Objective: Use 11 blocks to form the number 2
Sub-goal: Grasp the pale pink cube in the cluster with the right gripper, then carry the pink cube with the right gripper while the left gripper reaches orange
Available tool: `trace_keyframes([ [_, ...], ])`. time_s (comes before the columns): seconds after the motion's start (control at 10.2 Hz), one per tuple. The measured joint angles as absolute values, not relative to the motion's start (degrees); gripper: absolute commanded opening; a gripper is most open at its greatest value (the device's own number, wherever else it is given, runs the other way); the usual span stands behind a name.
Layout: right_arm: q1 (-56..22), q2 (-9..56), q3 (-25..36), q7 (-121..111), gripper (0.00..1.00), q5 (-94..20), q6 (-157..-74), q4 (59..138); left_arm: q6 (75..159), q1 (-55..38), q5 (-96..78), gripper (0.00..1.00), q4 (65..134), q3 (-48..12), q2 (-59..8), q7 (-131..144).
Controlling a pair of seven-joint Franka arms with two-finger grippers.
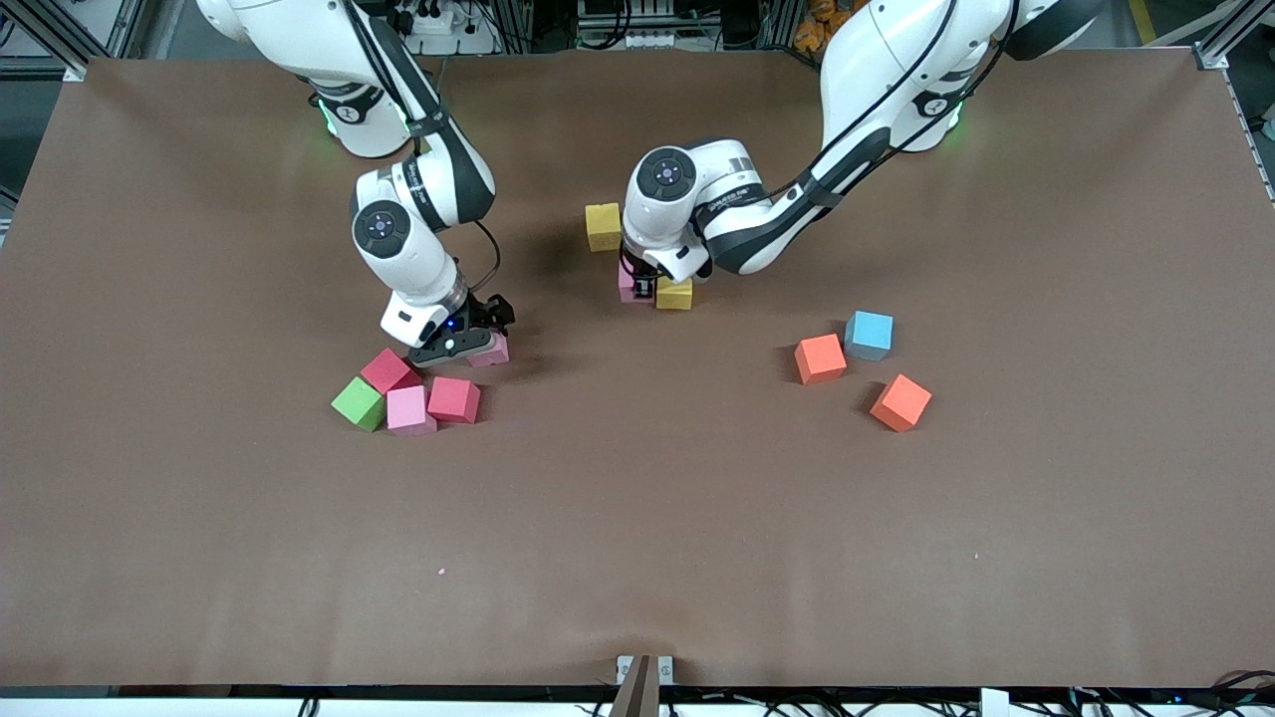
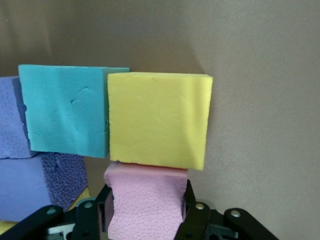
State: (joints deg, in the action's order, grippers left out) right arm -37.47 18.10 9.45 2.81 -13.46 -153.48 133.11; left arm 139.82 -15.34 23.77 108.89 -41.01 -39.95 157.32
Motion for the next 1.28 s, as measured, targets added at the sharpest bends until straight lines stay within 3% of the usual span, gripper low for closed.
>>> trace_keyframes([
  [0.1, -37.5, 18.1, 9.4, 2.8, 0.43, -13.5, -153.5, 133.1, 139.8, -15.1, 24.3, 0.5, 109.0, -41.0, -39.9, 157.3],
  [0.2, -37.5, 18.0, 9.4, 2.8, 0.33, -13.5, -153.3, 133.1, 139.8, -15.0, 25.0, 0.5, 109.1, -41.1, -39.9, 157.3],
  [0.39, -37.5, 17.2, 9.4, 2.8, 0.32, -13.5, -151.2, 132.9, 139.8, -15.0, 25.3, 0.51, 109.1, -41.1, -39.8, 157.4],
  [0.59, -37.4, 14.9, 9.6, 2.4, 0.32, -13.5, -147.4, 132.7, 139.8, -15.0, 25.3, 0.62, 109.1, -41.1, -39.8, 157.4],
  [0.69, -36.9, 13.7, 9.6, 1.6, 0.31, -13.5, -145.9, 132.7, 139.9, -15.0, 25.3, 0.99, 109.1, -41.1, -39.8, 157.5],
  [1.28, -36.0, 10.5, 9.5, -10.0, 0.3, -13.4, -143.5, 131.9, 139.9, -15.0, 25.9, 1.0, 109.5, -40.9, -39.7, 157.5],
])
